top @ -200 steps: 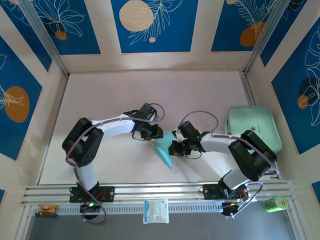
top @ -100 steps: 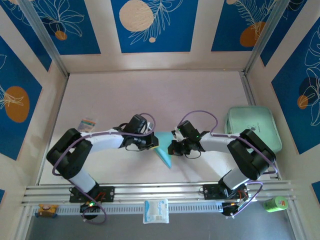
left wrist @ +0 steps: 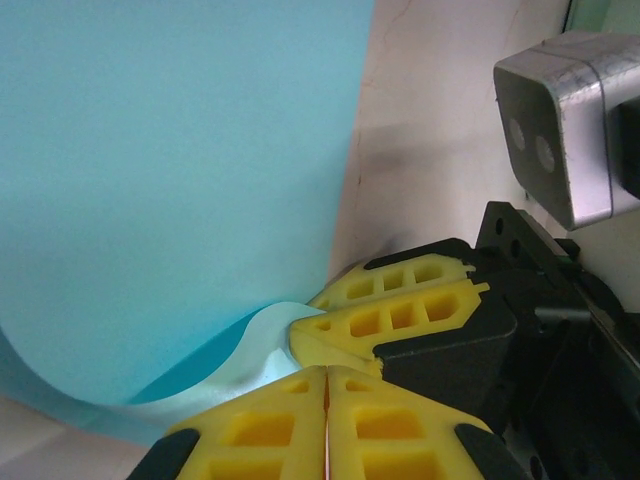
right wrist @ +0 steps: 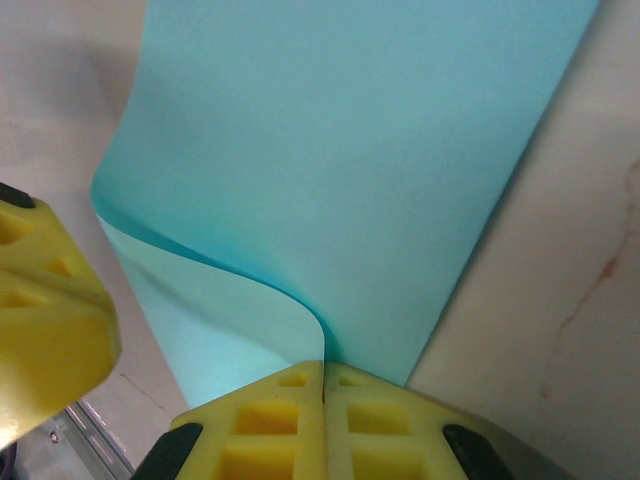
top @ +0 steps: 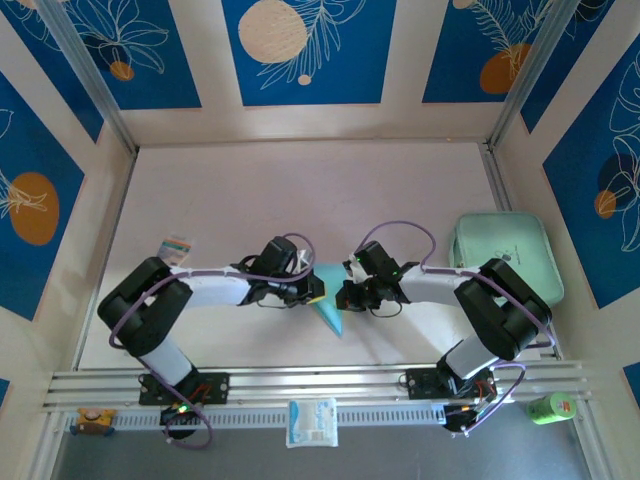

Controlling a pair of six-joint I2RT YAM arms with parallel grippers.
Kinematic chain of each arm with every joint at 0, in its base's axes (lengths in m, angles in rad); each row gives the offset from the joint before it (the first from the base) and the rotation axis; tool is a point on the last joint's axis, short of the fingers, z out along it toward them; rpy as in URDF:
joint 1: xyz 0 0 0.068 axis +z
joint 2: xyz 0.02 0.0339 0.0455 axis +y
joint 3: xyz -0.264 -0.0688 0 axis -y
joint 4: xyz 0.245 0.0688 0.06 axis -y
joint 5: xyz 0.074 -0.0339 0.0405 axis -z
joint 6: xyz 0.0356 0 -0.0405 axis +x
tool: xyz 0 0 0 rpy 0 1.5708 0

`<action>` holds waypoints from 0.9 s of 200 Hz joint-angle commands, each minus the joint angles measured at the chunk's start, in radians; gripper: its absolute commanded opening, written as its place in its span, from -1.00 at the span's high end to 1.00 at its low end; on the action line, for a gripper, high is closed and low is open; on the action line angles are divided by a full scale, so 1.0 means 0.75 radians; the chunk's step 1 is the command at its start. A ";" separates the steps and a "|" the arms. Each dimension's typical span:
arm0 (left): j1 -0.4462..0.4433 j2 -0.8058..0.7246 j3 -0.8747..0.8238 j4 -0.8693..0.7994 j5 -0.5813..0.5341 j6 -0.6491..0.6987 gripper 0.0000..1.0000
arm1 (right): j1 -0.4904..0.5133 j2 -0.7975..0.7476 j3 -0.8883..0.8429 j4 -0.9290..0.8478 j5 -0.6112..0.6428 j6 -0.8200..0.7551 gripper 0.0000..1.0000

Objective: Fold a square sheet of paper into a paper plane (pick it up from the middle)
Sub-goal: Third fold the triangle at the center of the table.

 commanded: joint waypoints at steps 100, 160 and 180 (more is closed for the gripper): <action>-0.017 0.116 -0.032 -0.060 -0.052 0.073 0.84 | -0.006 0.018 -0.005 -0.034 0.013 -0.004 0.96; -0.017 0.137 -0.045 -0.082 -0.074 0.091 0.85 | -0.007 0.000 0.007 -0.047 -0.003 -0.004 0.93; -0.016 0.147 -0.041 -0.075 -0.069 0.092 0.85 | -0.006 -0.043 0.025 -0.071 -0.005 0.002 0.83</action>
